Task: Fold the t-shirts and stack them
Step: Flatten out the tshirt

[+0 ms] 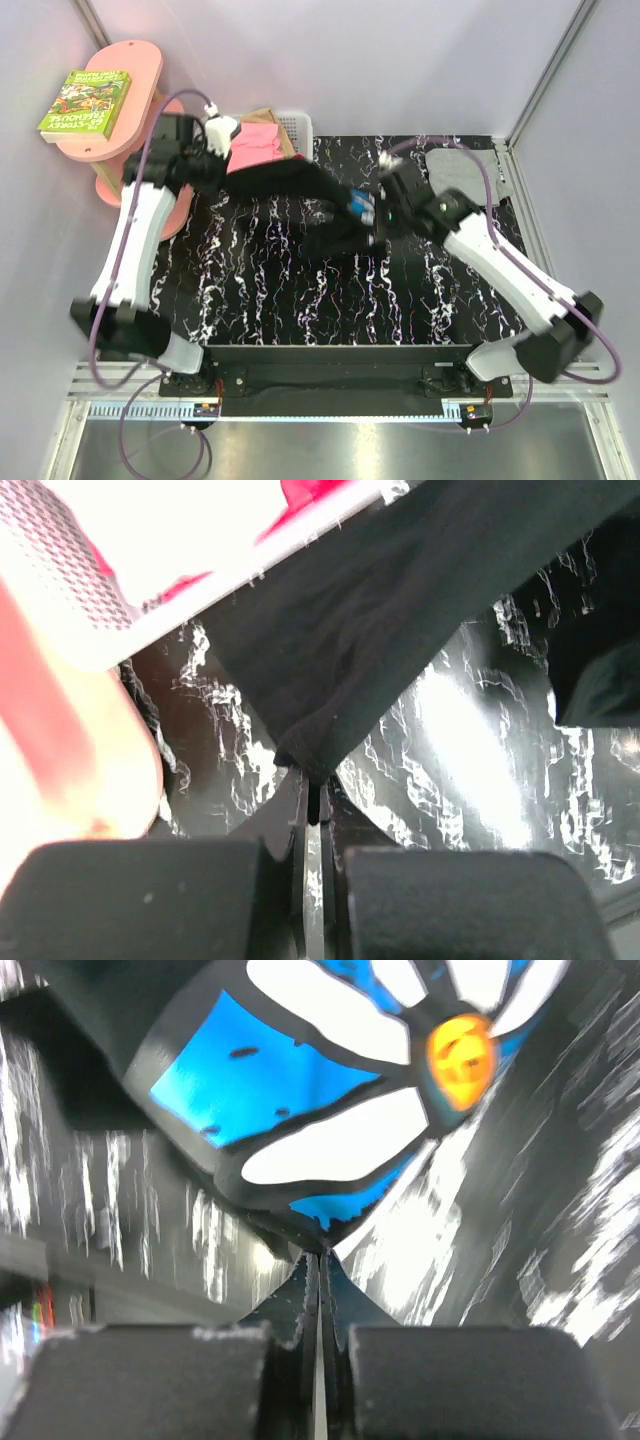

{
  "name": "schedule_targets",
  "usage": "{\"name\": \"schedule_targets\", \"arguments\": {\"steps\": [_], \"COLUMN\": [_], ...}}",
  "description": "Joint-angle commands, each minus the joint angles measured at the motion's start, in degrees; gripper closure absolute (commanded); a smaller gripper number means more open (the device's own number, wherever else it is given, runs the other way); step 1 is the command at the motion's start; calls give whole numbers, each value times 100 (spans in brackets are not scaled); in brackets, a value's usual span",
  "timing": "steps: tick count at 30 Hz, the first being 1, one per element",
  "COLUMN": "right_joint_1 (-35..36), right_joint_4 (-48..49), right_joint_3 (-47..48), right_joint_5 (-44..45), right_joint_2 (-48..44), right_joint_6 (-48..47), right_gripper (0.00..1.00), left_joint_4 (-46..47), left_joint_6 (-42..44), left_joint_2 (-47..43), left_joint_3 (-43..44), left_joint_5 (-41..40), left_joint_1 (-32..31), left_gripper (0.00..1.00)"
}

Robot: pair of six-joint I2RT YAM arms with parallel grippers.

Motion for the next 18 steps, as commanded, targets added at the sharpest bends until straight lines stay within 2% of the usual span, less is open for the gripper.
{"name": "schedule_targets", "arguments": {"steps": [1, 2, 3, 4, 5, 6, 9, 10, 11, 13, 14, 18], "right_joint_1": [748, 846, 917, 926, 926, 926, 917, 909, 865, 707, 410, -643], "right_joint_4": [-448, -414, -239, -194, -185, -220, -517, -606, -694, -800, -748, 68], "right_joint_3": [-1651, -2255, -2531, -2734, -2910, -2885, -2316, -2131, -1790, -1533, -1392, -1741], "right_joint_5": [-1332, -1516, -1605, -1650, -1554, -1484, -922, -703, -266, 80, 334, 135], "right_joint_2": [-824, -921, -1079, -1124, -1159, -1151, -924, -835, -739, -510, -387, -97], "right_joint_6": [649, 782, 888, 1011, 1029, 995, 652, 573, 529, 459, 423, 265], "right_gripper": [85, 63, 49, 42, 16, 1, 0, 0, 0, 0, 0, 0], "left_joint_4": [-491, -482, -473, -456, -403, -238, 132, 168, 177, 169, 160, 151], "left_joint_6": [916, 997, 1067, 1146, 1156, 1147, 1209, 1270, 1314, 1340, 1367, 1314], "left_joint_2": [-1307, -1468, -1600, -1775, -1829, -1873, -1865, -1743, -1663, -1462, -1417, -1320], "left_joint_3": [-1400, -2056, -2341, -2597, -3017, -3195, -3706, -3776, -3812, -3768, -3664, -3242], "left_joint_5": [-106, -114, -115, -141, -237, -281, -501, -536, -545, -545, -484, -335], "left_joint_1": [-5, -5, 4, 4, 22, 48, 267, 381, 452, 610, 646, 769], "left_gripper": [100, 100, 100, 100, 100, 100, 100, 97, 86, 72, 56, 19]}}
